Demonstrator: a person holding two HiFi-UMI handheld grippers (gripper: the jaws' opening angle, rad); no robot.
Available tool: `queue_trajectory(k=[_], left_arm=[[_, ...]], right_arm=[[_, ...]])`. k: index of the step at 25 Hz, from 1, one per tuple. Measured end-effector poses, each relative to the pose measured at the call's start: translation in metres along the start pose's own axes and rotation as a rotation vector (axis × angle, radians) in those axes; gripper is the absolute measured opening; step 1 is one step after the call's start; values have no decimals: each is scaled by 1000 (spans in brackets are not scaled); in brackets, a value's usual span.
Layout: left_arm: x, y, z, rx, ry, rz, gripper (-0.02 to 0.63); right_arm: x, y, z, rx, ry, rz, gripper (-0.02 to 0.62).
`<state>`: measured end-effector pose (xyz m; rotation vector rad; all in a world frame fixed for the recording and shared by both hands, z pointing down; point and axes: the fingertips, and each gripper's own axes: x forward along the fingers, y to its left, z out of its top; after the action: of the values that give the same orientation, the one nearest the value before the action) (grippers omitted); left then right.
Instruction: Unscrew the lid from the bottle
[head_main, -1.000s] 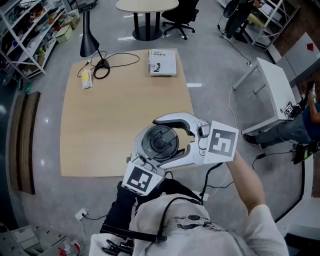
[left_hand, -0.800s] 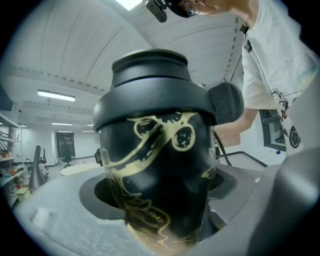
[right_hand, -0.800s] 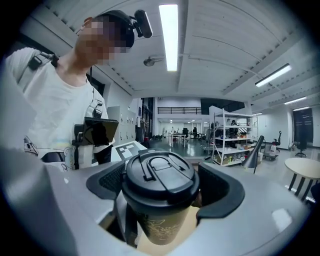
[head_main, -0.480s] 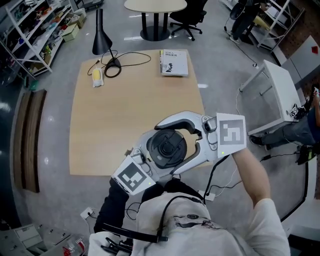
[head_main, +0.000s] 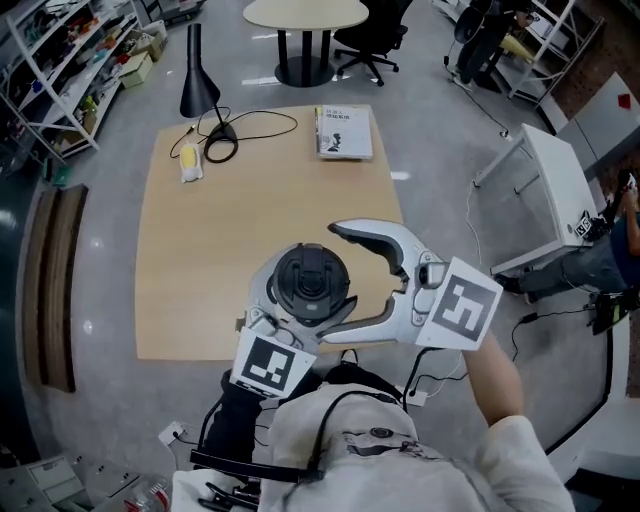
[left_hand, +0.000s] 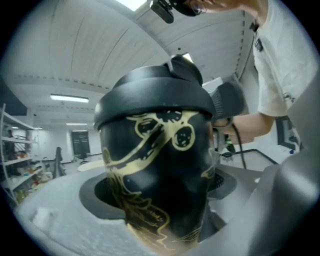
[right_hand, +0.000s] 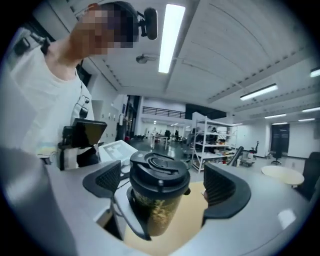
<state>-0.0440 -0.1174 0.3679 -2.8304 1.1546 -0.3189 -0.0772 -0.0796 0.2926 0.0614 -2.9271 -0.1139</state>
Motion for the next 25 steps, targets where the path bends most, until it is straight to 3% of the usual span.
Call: queue_trajectory(k=[2, 6, 9, 12, 14, 16, 17, 19, 22, 23, 25], left_arm=[[4, 3, 2, 11, 3, 40, 450], [7, -13, 7, 57, -16, -50, 451], [5, -33, 12, 86, -46, -195, 451], [-3, -60, 18, 59, -87, -387, 451], [-9, -79, 22, 30, -115, -518, 451], [-12, -89, 27, -13, -139, -585, 451], [-10, -88, 28, -39, -143, -574, 450], [-3, -68, 22, -63, -105, -450, 449], [9, -19, 2, 50, 12, -110, 451], [13, -7, -2, 87, 40, -6, 451], [20, 3, -2, 101, 77, 119, 451]], right_arm=[[11, -1, -1, 46, -32, -45, 504], [17, 10, 4, 24, -37, 83, 466], [8, 24, 3, -58, -5, 225, 466], [-2, 46, 1, -148, 12, 445, 465], [-11, 59, -2, -165, 29, 601, 466], [-17, 65, -1, -124, 32, 683, 466], [-17, 61, 3, -74, 19, 659, 468], [-13, 39, 16, 30, -58, 479, 522], [-11, 0, 19, 118, -142, 141, 549], [-11, -6, 13, 132, -131, 81, 549], [-7, -8, 2, 135, -97, 58, 545]])
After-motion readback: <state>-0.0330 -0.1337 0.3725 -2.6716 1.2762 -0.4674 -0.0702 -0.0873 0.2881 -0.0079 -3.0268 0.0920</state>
